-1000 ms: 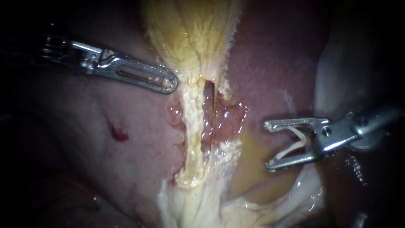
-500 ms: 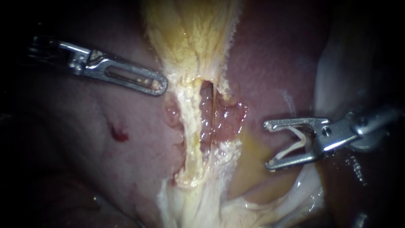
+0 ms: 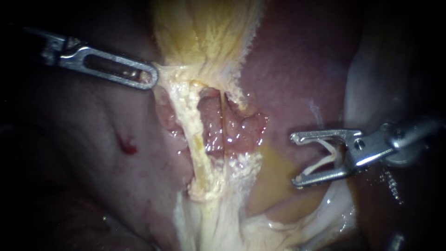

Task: Clipping first clip left tube

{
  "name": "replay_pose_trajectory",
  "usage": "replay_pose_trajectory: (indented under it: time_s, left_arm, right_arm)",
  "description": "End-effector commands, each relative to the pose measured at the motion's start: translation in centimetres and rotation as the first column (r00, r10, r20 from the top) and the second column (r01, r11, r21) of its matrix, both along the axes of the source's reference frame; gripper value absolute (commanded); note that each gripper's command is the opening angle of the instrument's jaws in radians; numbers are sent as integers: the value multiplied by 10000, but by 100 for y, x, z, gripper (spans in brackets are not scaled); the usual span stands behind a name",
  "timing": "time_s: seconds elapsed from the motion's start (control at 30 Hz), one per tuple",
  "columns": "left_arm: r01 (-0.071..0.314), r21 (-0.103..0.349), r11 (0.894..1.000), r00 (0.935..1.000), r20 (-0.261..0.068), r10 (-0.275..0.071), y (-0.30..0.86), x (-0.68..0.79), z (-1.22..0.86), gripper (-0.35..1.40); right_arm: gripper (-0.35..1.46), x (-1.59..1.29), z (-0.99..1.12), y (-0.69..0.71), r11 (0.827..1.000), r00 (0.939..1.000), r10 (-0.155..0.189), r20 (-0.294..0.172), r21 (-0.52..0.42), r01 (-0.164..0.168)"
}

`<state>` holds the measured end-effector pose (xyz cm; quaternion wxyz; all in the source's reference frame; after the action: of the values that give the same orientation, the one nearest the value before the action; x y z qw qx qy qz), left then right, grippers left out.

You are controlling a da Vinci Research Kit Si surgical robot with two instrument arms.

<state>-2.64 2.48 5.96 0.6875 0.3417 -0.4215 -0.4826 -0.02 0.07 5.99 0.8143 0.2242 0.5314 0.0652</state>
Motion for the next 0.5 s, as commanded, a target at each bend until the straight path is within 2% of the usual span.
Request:
replay_pose_trajectory:
  time_s: [0.03, 0.5]
  left_arm:
    - [3, -9, 10000, 10000, -6, -3, -1, 0, -1, -35]
    - [87, -41, 10000, 9999, -69, -87, -6, -9, -3, -35]
  right_arm:
    - [49, 0, 0, 0, 10000, 10000, 2, 2, 0, -2]
    - [49, 18, 2, 0, 9998, 9999, 131, 96, 140, -133]
